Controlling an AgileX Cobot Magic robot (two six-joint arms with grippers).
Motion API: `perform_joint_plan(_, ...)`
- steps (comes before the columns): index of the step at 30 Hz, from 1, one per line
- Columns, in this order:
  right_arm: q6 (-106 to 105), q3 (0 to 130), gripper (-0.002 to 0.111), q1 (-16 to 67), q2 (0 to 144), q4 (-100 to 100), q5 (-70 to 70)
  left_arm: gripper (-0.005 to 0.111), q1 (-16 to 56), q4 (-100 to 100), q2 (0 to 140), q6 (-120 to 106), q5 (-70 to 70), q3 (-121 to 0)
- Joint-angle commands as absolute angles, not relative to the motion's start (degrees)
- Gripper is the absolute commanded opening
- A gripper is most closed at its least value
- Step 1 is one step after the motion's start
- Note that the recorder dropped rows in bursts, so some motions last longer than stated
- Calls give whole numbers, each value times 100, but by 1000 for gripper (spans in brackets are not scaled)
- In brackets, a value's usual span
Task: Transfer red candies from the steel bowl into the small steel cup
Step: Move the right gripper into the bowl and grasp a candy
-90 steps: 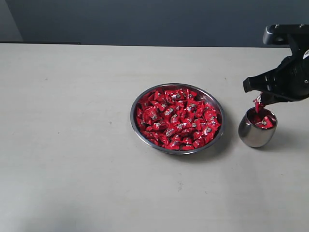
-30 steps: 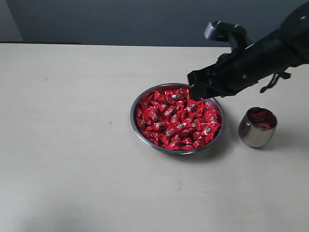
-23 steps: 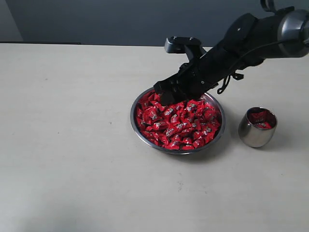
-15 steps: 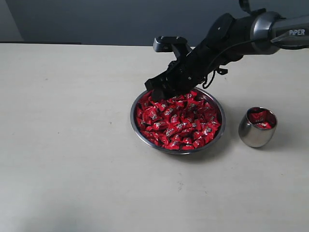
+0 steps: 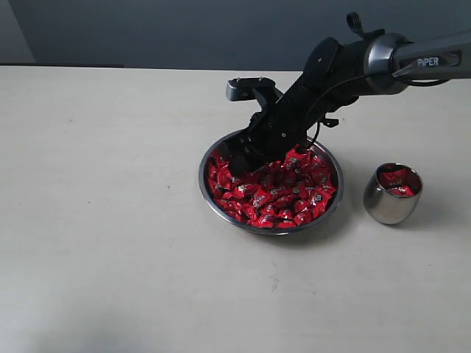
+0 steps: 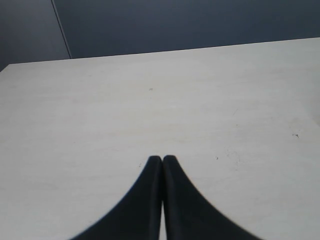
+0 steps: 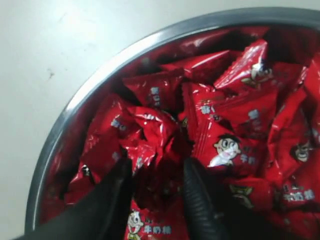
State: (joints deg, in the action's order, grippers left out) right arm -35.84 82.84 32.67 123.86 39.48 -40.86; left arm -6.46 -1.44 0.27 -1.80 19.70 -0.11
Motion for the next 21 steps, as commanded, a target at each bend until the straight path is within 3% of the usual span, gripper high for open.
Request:
perform_joint_plan(1,-3600,8316,34,3313,12383,3946,-4138,0,-618,-155,0,-168,1914,0)
perform_joint_plan(11,-3600,8316,33,3546,12383,3739,-3868,0,-618,-155,0,-168,1914,0)
perform_joint_plan(14,-3438,8316,25,3546,12383,3389,-3882,0,-618,-155,0,-168,1914,0)
perform_joint_plan(19,-3251,8316,-1,3546,12383,3091,-3882,0,-618,-155,0,-168,1914,0)
perform_joint_plan(21,-3251,8316,-1,3546,12373,3091,-3870,0,-618,-155,0,-168,1914,0)
